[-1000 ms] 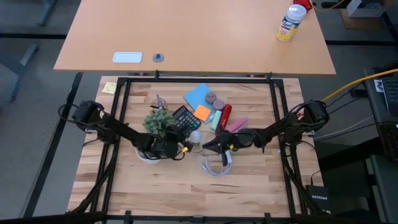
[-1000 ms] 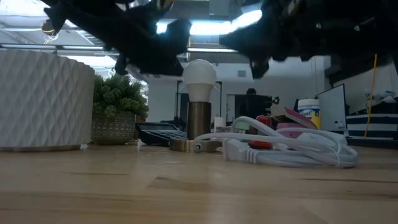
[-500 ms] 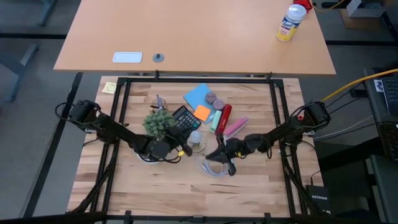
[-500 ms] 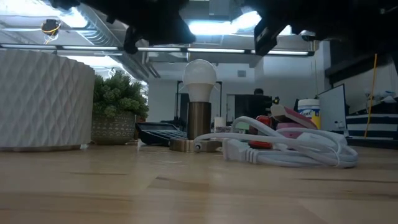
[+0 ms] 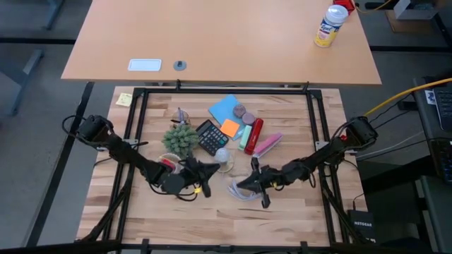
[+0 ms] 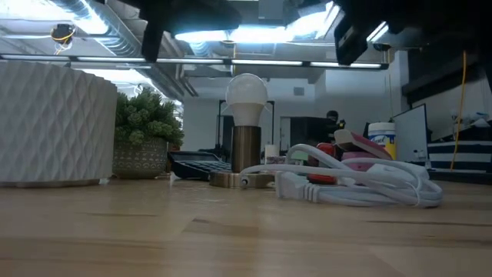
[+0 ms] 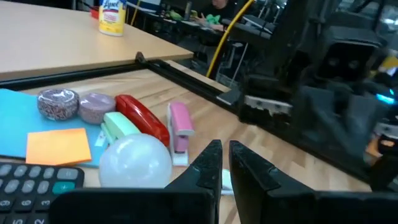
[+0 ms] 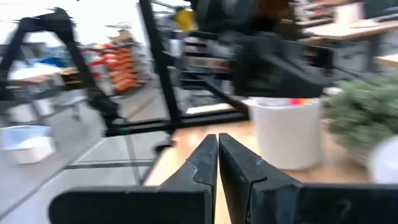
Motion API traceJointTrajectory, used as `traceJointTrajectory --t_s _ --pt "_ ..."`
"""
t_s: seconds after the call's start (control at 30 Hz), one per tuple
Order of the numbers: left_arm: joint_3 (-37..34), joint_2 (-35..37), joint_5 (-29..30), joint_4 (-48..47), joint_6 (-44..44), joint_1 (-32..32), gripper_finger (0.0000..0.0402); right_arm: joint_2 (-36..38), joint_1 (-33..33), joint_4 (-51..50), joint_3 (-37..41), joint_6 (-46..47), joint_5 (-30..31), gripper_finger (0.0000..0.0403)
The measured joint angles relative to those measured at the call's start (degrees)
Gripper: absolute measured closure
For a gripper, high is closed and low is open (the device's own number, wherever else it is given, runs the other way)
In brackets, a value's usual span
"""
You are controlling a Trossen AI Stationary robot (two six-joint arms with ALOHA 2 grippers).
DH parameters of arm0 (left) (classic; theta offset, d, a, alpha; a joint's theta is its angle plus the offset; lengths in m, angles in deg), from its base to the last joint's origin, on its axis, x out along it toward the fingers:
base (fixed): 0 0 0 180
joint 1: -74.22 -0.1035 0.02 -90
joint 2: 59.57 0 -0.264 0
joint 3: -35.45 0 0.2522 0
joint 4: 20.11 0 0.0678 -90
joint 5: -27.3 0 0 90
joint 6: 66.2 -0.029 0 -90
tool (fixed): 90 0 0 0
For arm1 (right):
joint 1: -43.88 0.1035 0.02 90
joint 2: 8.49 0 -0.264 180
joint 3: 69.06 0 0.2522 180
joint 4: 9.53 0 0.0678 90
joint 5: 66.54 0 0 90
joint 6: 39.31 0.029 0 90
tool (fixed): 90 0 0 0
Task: Screw lightbulb
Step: Insert the lightbulb into the lamp
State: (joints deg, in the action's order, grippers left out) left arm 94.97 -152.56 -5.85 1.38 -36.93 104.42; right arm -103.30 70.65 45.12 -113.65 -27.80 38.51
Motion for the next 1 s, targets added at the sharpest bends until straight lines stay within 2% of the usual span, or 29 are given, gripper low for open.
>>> traceJointTrajectory --t_s 0.17,0.3,0.4,0.5,0.7,0.8,1.0 --pt "0.00 -0.07 0.83 -0.30 -0.76 0.53 0.0380 0.02 -0.34 -5.73 0.00 -0.02 5.82 0.0382" --pt "0.00 -0.13 7.25 -0.29 -3.03 -1.18 0.0380 0.02 -0.99 -9.88 0.00 -0.24 9.49 0.0382" --pt "0.00 -0.13 9.31 -0.06 -4.27 -3.94 0.0380 0.00 -2.09 -10.27 0.00 -1.98 9.96 0.0382" --pt "-0.01 -0.13 8.95 -0.85 -3.12 -7.12 0.0380 0.02 -3.57 -9.72 0.00 -4.00 9.95 0.0382" --pt "-0.02 -0.13 3.13 -6.01 2.24 -11.11 0.0380 0.02 -7.33 -9.98 0.00 -5.36 10.35 0.0382" --pt "-0.04 -0.15 -0.51 -7.75 3.84 -10.52 0.0380 0.02 -10.33 -9.92 0.00 -7.26 11.14 0.0382" --pt "-0.07 -0.17 0.54 -7.71 2.89 -6.62 0.0380 0.02 -17.02 -10.41 0.02 -7.36 8.41 0.0382"
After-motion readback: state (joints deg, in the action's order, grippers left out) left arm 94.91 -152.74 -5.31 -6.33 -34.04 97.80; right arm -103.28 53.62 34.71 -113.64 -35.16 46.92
